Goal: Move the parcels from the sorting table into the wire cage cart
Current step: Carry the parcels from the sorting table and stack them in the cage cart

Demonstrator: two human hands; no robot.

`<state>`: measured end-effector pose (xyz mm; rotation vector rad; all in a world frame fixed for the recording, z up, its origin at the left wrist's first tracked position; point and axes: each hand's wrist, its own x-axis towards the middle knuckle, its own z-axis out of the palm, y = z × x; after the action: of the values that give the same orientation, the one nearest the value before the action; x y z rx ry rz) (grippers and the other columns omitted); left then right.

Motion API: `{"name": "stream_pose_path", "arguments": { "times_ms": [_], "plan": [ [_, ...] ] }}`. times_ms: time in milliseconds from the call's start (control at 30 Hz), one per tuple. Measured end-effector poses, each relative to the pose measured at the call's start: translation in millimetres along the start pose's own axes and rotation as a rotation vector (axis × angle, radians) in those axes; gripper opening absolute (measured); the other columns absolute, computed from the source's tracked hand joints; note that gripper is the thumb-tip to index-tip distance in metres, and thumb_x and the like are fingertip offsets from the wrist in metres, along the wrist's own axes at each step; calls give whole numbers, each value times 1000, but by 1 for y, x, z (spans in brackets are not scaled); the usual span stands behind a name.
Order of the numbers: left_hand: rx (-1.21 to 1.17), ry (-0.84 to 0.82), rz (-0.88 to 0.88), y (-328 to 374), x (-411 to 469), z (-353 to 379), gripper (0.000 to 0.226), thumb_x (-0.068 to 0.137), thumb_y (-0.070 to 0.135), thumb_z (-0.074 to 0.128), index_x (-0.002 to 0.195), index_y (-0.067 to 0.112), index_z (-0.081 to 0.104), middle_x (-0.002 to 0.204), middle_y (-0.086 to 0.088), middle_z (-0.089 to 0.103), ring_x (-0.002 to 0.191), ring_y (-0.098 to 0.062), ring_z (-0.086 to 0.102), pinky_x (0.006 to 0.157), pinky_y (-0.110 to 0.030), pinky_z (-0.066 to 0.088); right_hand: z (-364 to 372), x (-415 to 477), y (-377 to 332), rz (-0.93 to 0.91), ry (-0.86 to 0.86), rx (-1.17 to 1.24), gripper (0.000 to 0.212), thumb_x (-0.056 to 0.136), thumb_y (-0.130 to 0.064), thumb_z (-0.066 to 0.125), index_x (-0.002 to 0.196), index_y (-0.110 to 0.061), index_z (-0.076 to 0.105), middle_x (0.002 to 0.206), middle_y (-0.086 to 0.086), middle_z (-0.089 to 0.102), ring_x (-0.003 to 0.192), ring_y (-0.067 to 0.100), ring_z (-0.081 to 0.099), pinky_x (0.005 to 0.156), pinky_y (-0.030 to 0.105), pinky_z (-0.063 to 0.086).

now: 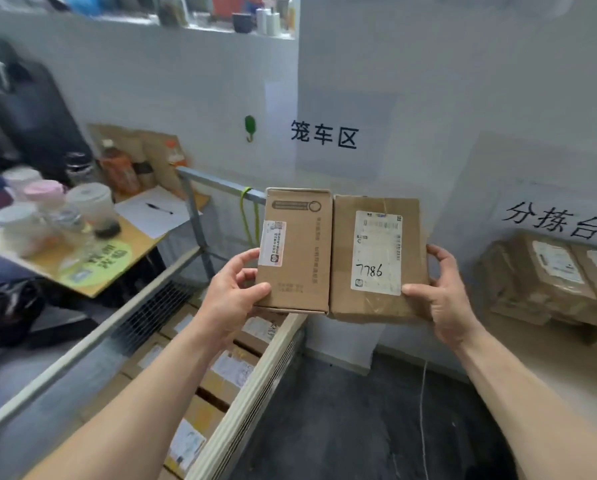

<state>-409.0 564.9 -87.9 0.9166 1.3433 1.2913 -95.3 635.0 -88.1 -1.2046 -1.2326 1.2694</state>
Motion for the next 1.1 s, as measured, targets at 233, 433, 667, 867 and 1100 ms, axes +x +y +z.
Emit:
{"name": "stream_pose_path", "arguments": {
  "times_ms": [233,433,667,867,1100],
  "plan": [
    [-3,166,50,8,-32,-84,50,95,-5,59,127,34,56,114,-14,69,100,-29,72,75,-42,62,92,14,-8,15,-192,-1,73,88,10,62,137,-39,40,116,17,69,106,45,67,85,65,53],
    [-32,362,45,-1,-49,-128,53,95,-6,59,128,34,56,116,-15,68,100,-30,73,84,-57,59,155,40,-3,28,-327,23,76,78,4,72,135,-35,42,114,15,68,101,37,69,69,46,59],
    [-47,602,17,-7,-50,-154,52,96,-6,57,137,26,52,112,-9,69,99,-25,73,79,-51,62,211,92,14,62,-520,29,73,76,5,73,126,-41,47,117,15,64,98,33,68,59,38,60],
    [-122,814,-33,-22,-45,-157,53,96,-6,56,139,26,51,118,-13,67,101,-27,71,73,-43,63,250,132,25,80,-682,-14,76,76,1,74,134,-38,43,123,12,60,111,34,62,72,42,56],
    [-219,1015,-88,-57,-65,-161,55,93,-11,58,130,30,55,117,-12,69,98,-28,73,77,-47,61,301,142,46,126,-853,-26,77,79,14,66,137,-32,43,114,6,62,106,30,63,76,47,57]
  ]
}}
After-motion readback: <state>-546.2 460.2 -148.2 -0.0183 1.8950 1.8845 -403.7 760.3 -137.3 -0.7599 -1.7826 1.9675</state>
